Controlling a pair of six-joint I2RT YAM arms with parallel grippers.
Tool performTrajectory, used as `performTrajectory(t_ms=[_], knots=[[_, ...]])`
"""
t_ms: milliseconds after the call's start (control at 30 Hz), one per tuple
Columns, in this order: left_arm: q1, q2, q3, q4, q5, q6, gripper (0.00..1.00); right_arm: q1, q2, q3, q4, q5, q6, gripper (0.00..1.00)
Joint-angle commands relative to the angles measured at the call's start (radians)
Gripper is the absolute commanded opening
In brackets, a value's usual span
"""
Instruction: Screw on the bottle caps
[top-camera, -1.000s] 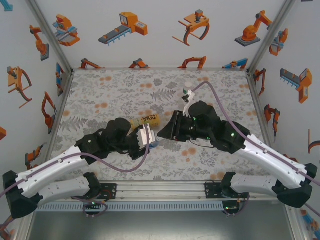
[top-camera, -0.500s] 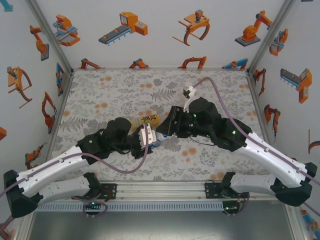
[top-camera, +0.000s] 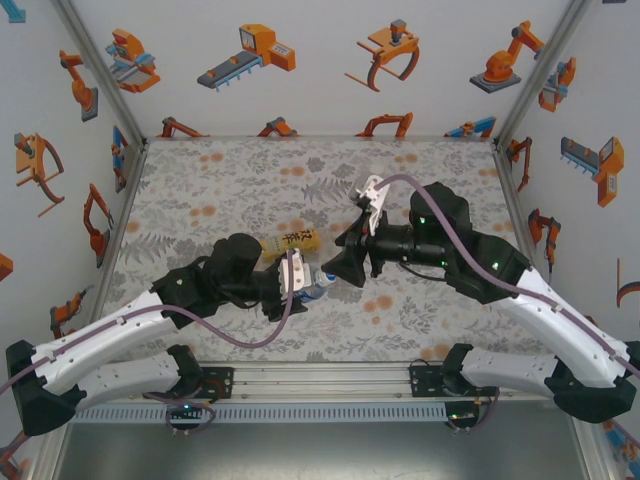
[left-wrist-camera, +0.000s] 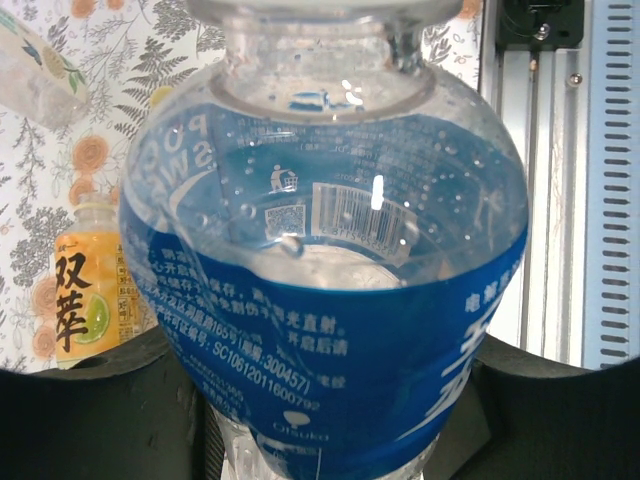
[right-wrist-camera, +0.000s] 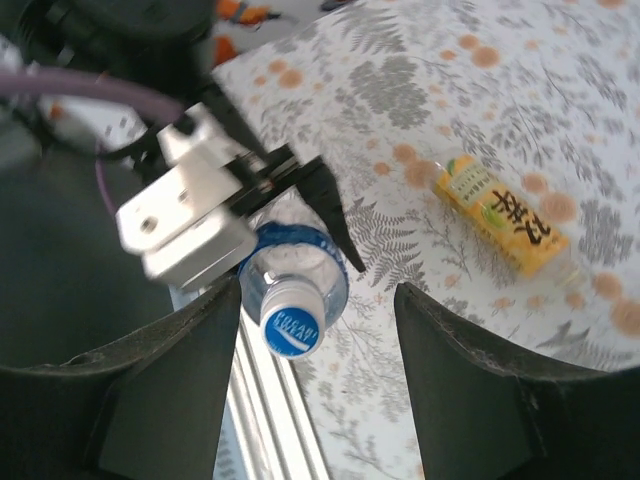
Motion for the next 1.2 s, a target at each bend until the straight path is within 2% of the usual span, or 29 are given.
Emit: performTrajectory(t_ms=[0,200,633,900,1033,1167], knots=[[-0.004,-0.006,0.034,-0.008,0.059,0.015,0.0,-0.002,-0.007,0.037,-0.067,-0.216,-0.303,0.58],[-0.004,-0.005,0.038,-0.012,0.078,0.01,0.0,-0.002,-0.012,-0.007,-0.082,-0.302,-0.493,0.54],[-0.002,0.023,0.069,-0.034,0.09,0.039,0.0,-0.003,-0.01,-0.059,-0.065,-0.248,-0.494,0.44],[-0.002,0.016,0.058,-0.019,0.1,0.023,0.0,-0.003,-0.012,-0.076,-0.057,-0.246,-0.492,0.31],[-0.002,0.011,0.053,-0.008,0.09,0.021,0.0,-0.002,-0.008,-0.08,-0.049,-0.227,-0.451,0.24],[-0.003,0.001,0.026,0.066,0.03,0.025,0.0,-0.002,-0.013,-0.085,-0.037,-0.171,-0.28,0.16]])
